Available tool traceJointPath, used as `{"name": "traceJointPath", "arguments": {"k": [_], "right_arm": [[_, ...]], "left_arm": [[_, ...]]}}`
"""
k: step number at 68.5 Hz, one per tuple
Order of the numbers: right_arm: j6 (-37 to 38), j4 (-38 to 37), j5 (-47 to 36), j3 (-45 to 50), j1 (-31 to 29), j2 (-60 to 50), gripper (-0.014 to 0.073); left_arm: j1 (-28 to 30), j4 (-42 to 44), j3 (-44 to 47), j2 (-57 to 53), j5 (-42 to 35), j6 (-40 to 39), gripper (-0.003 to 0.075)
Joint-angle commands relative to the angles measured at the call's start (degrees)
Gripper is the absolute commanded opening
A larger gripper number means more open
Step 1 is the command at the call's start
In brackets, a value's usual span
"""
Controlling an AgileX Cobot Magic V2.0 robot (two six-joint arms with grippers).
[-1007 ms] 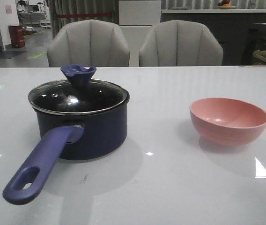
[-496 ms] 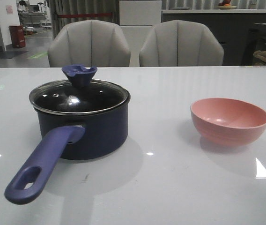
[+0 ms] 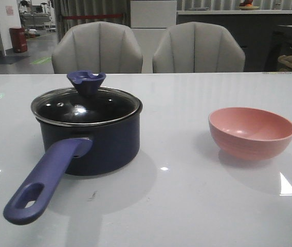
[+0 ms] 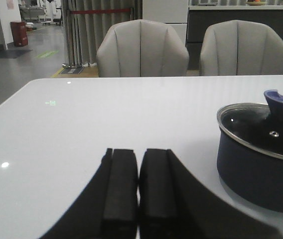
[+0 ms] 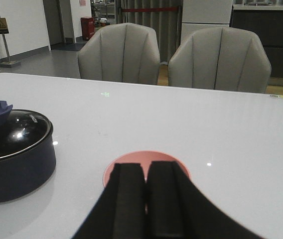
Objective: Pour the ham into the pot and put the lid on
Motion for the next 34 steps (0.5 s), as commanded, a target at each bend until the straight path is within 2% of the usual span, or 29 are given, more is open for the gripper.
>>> {"name": "traceJointPath", "arguments": {"k": [1,10,34], "right_arm": [[-0.1,0.0,-4.9,-1.6,0.0,0.4,0.0146],[-0.1,0.0,-4.9,-1.6,0.0,0.4,0.0146],[-0.1,0.0,-4.9,-1.6,0.0,0.4,0.0146]], "left_arm": [[-0.2,0.6,-0.2,-1.1,-6.5,-1.6,0.0113],[-0.7,0.6,1.4,-1.1,-9.9,-2.0,0.0113],[-0.8,0.4,1.4,-1.1,-9.6,-2.0,0.0113]]}}
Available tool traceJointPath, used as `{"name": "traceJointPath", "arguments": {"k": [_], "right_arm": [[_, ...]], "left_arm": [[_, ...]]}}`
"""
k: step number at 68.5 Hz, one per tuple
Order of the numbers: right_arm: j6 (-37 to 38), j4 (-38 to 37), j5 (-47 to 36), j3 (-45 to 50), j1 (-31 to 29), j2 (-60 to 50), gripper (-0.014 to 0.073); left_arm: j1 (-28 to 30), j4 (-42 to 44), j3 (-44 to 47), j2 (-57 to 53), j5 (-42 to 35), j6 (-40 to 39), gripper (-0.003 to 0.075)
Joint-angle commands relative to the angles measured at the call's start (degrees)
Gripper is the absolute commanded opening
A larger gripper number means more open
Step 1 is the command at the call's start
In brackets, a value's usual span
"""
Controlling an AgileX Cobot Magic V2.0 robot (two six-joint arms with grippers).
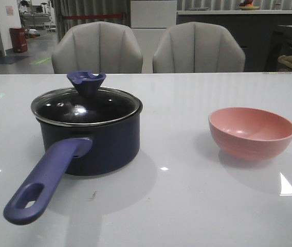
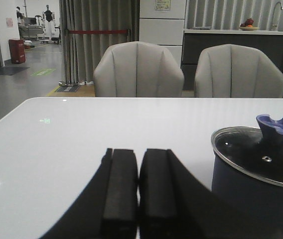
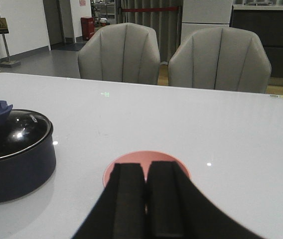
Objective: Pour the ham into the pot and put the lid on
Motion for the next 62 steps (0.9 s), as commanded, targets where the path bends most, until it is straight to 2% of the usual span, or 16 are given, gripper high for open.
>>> {"name": "traceJointPath", "arguments": {"k": [1,48,56,62], "right_arm": [[-0.1,0.0,-4.9,-1.6,0.0,0.4,0.0146],[-0.3,-0.2,-5.7,-1.4,0.0,0.4,0.0146],[0.9,-5.2,-5.6,-0.3,-1.3,-1.1,0.0146],[6.8,-12.1,-5.3,1.3,-3.7,-3.8,0.0146]], "left_arm": [[-0.4,-0.1,1.3,-1.1,-4.7,-0.6,0.0113],[-0.4,-0.1,1.3,-1.0,-4.7,-0.6,0.0113],[-0.4,-0.1,1.3,-1.0,-4.7,-0.6,0.0113],[-0.4,-0.1,1.3,-1.0,-4.7,-0.6,0.0113]]}}
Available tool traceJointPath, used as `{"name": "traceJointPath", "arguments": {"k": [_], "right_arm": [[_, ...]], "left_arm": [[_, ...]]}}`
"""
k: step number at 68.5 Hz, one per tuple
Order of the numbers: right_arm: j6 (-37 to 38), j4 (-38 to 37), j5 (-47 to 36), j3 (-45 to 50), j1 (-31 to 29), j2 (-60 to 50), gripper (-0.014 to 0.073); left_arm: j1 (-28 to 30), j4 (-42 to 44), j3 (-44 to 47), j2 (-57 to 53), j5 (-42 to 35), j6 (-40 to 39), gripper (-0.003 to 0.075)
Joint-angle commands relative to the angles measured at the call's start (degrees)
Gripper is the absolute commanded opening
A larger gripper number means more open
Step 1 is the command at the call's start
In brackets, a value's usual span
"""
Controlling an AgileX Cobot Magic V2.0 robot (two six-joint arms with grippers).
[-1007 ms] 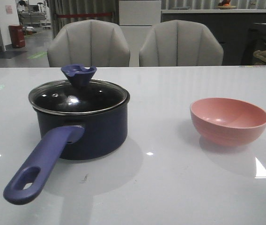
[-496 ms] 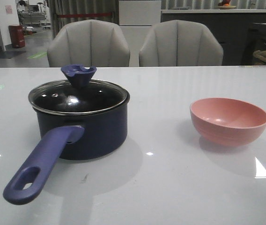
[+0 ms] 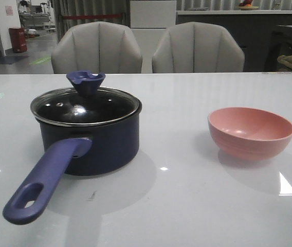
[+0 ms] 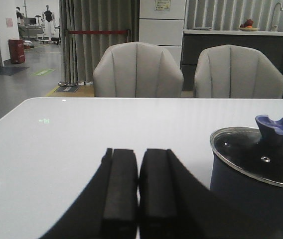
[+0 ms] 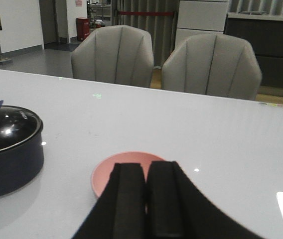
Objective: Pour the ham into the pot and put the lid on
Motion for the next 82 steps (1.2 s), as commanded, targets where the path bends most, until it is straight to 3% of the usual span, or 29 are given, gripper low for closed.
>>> {"name": "traceJointPath", "arguments": {"k": [1,9,15,82], "right_arm": [[5.6,-8.3,-4.4,0.0,-2.5,-2.2,0.0146],[14.1,-17.7,-4.4,3.5,-5.2,-6.9,0.0146],[17.6,-18.7,-4.4,5.8,-6.3,-10.4,0.0146],[19.9,-18.6,-4.4,7.5,-6.3,-10.9,0.0146]], "left_arm": [[-0.4,-0.1,1.3,-1.0,-4.6,-0.5,0.0113],[-0.4,-0.1,1.3,-1.0,-4.6,-0.5,0.0113],[-0.4,-0.1,1.3,-1.0,-4.6,-0.5,0.0113],[-0.4,-0.1,1.3,-1.0,-4.6,-0.5,0.0113]]}}
